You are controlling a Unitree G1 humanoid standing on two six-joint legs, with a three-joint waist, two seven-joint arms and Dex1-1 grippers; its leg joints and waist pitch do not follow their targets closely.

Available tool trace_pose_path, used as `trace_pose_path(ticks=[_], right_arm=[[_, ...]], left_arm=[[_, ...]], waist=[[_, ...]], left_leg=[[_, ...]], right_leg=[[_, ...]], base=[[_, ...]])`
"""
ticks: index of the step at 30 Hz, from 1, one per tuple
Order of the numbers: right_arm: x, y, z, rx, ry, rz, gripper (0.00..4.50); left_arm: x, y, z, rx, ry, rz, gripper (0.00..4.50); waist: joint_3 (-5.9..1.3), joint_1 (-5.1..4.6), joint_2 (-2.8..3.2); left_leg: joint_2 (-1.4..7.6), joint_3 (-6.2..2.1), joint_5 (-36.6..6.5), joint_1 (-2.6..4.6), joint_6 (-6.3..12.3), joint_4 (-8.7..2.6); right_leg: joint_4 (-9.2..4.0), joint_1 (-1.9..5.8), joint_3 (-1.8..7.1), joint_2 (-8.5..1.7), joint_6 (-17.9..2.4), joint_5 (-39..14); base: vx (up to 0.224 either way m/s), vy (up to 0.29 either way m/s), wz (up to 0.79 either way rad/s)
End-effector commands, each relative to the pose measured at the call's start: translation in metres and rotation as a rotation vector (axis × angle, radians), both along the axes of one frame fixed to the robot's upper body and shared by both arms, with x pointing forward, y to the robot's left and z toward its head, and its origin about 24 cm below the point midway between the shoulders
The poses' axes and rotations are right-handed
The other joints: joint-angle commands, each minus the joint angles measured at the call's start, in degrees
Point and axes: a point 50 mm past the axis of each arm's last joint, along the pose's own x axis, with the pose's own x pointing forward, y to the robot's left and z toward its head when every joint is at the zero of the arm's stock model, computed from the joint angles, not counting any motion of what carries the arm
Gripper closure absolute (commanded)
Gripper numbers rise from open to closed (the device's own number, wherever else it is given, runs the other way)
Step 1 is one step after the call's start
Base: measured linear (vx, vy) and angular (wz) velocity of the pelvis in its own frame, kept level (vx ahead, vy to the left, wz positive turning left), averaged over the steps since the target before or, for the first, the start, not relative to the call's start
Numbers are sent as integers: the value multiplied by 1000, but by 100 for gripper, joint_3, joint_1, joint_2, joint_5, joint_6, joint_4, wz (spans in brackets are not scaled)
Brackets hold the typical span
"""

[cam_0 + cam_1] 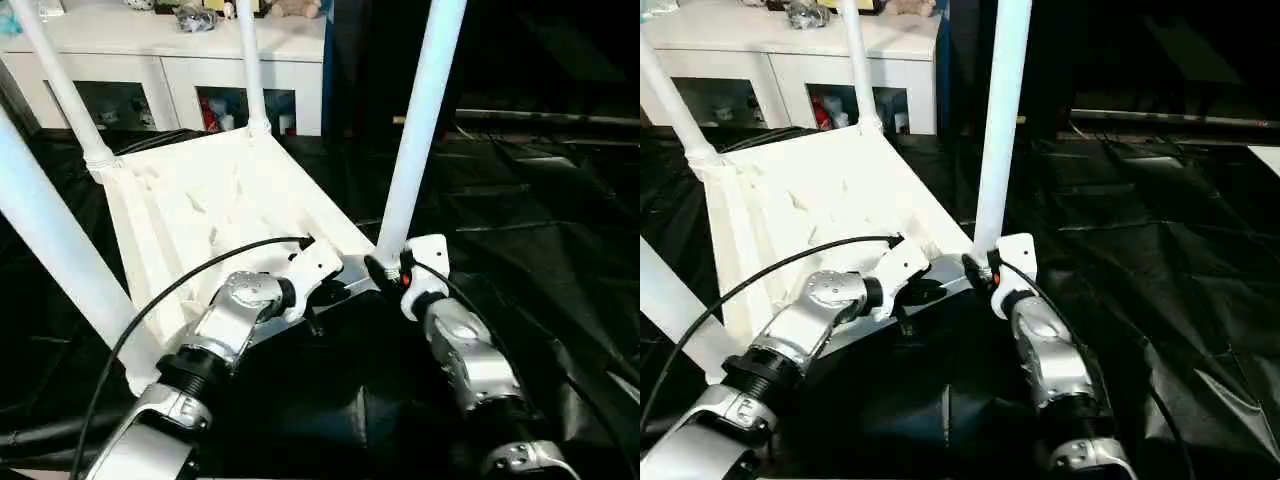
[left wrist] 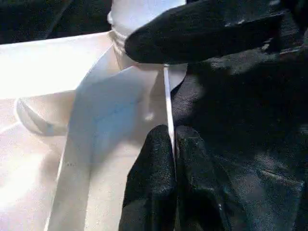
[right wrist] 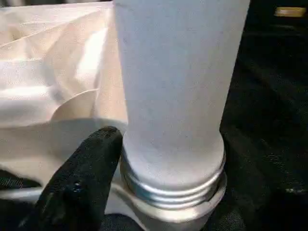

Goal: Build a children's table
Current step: Rotate leg to tighten

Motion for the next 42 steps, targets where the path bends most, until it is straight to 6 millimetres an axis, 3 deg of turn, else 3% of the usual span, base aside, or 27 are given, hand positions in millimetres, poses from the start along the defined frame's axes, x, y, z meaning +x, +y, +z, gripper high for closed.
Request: trace_pose_path(ticks=[1, 2, 4, 6, 8, 13, 15, 22, 30, 34, 35, 38, 39, 41, 42], right_arm=[[-6, 19, 12, 21, -40, 259, 73], [-6, 17, 13, 16, -44, 279, 64], [-9, 5, 17, -34, -51, 401, 53], [-12, -1, 19, -57, -48, 460, 53], [-12, -5, 21, -68, -49, 487, 53], [-14, -15, 24, -84, -30, 576, 53], [-14, -17, 22, -90, -13, 600, 53], [-16, -19, 17, -96, 15, 616, 95], [-16, -16, 17, -57, 13, 601, 166], [-12, -13, 10, -56, 10, 463, 175], [-12, -12, 6, -58, 19, 419, 175], [-14, 5, -15, -24, 78, 188, 176], [-13, 9, -17, -16, 91, 108, 177], [-11, 17, -21, -2, 117, 1, 177], [-10, 22, -23, -6, 131, -40, 178]], left_arm=[[-15, 7, -17, -12, 73, -71, 450], [-16, 10, -17, -14, 79, -77, 450], [-23, 21, -15, -43, 88, -146, 450], [-26, 26, -14, -50, 107, -175, 450], [-28, 30, -14, -51, 114, -192, 450], [-39, 42, -10, -75, 175, -266, 450], [-40, 46, -10, -76, 182, -267, 450], [-41, 51, -10, -67, 183, -257, 450], [-42, 50, -10, -65, 187, -257, 450], [-40, 46, -15, -47, 183, -223, 450], [-39, 44, -17, -41, 178, -201, 450], [-28, 20, -26, -32, 142, -74, 450], [-26, 13, -28, -27, 134, -41, 450], [-22, 1, -31, -23, 128, 9, 450], [-20, -7, -32, -22, 120, 35, 450]], waist=[[-180, 21, -100], [-191, 5, -104], [-210, 9, -99], [-222, 21, -105], [-216, 21, -101], [-238, 43, -81], [-237, 36, -73], [-217, 35, -103], [-233, 25, -92], [-206, 0, -88], [-188, -19, -96], [-157, -32, -101], [-153, -35, -106], [-133, -29, -83], [-132, -44, -87]], left_leg=[[298, -141, -1580, -18, 314, -409], [294, -145, -1375, -80, 392, -408], [293, -126, -1233, -58, 440, -375], [298, -125, -1043, -86, 514, -352], [309, -88, -929, -51, 632, -329], [328, -86, -771, -40, 661, -311], [328, -76, -614, -35, 725, -294], [326, -69, -883, -25, 592, -306], [317, -65, -686, -27, 662, -281], [319, -69, -859, -26, 566, -308], [314, -79, -1055, -31, 455, -333], [315, -90, -1457, 39, 132, -366], [312, -115, -1535, 17, 52, -401], [309, -115, -1822, 76, 6, -408], [300, -128, -1934, 67, -40, -419]], right_leg=[[-538, 112, 219, -322, -946, -1754], [-496, 153, 200, -305, -995, -1509], [-490, 143, 208, -316, -1061, -1348], [-446, 167, 200, -310, -1129, -1063], [-417, 124, 202, -289, -1301, -741], [-337, 143, 185, -282, -1511, -341], [-293, 144, 181, -262, -1621, 67], [-342, 147, 198, -293, -1524, -461], [-300, 159, 193, -281, -1600, -77], [-338, 137, 195, -281, -1563, -399], [-372, 134, 195, -285, -1491, -778], [-473, 85, 237, -315, -1233, -1673], [-481, 98, 227, -304, -1101, -1885], [-536, 27, 241, -301, -973, -2204], [-548, 26, 245, -301, -906, -2360]], base=[[0, 0, 0], [0, 0, 0], [0, 0, 0], [0, 0, 0], [0, 0, 0], [0, 0, 0], [0, 0, 0], [0, 0, 0], [0, 0, 0], [0, 0, 0], [0, 0, 0], [0, 0, 0], [0, 0, 0], [0, 0, 0], [0, 0, 0]])
